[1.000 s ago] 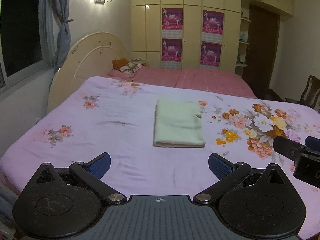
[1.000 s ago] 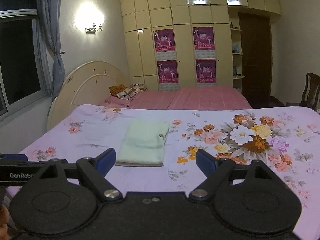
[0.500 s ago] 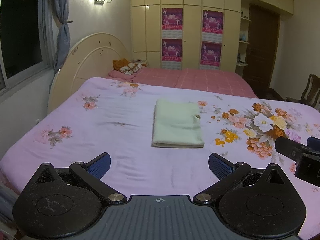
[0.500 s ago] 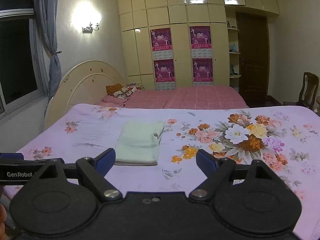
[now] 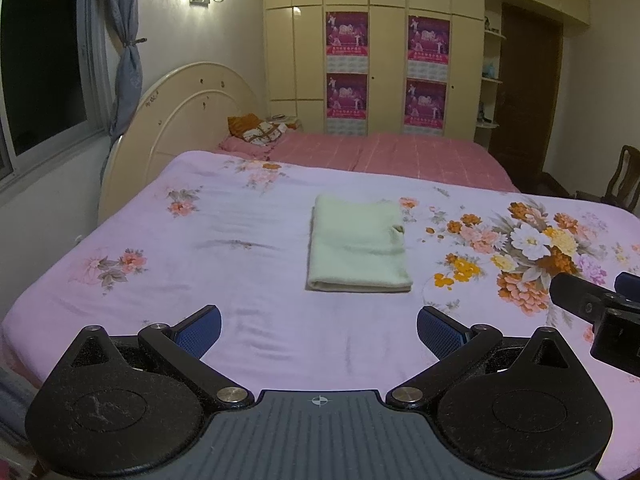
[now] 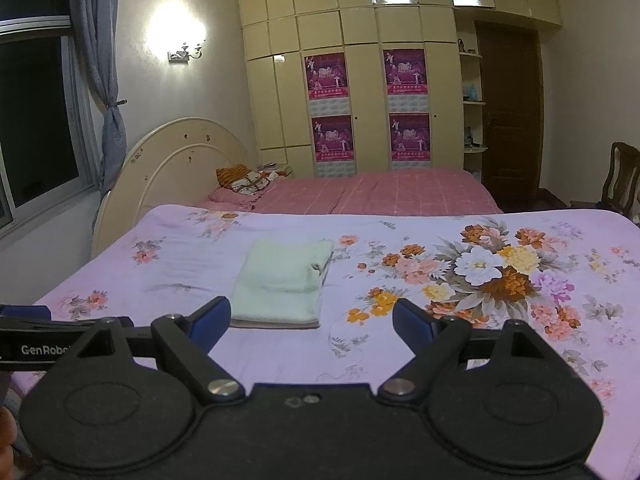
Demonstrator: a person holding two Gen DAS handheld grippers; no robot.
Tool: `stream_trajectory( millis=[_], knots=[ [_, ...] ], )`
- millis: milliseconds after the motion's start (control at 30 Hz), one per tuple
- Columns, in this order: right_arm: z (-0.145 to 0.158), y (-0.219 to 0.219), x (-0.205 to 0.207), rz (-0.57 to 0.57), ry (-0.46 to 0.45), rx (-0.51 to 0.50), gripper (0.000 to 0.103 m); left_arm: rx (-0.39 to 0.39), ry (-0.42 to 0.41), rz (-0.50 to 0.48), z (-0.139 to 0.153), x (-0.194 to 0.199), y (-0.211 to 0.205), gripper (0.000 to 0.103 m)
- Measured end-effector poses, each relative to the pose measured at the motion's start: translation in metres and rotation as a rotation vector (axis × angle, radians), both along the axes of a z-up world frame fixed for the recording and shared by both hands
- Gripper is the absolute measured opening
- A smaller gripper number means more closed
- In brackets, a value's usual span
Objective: Fold small clothes
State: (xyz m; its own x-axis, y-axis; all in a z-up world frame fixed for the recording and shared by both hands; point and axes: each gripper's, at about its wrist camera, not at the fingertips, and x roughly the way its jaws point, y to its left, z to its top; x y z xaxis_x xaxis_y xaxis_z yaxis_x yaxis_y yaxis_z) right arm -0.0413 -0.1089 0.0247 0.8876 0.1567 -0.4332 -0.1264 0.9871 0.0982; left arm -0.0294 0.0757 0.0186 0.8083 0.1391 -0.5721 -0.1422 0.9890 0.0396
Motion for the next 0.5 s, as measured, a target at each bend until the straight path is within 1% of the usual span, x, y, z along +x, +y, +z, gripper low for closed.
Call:
stream_trajectory(
  millis=[500],
  knots=[
    [-0.0017,-0.0017,0.0011,-0.001,0.010,0.002,0.088,-0.001,0.010,-0.006,-0.0035,0.0034,-0.0050,0.103]
  ],
)
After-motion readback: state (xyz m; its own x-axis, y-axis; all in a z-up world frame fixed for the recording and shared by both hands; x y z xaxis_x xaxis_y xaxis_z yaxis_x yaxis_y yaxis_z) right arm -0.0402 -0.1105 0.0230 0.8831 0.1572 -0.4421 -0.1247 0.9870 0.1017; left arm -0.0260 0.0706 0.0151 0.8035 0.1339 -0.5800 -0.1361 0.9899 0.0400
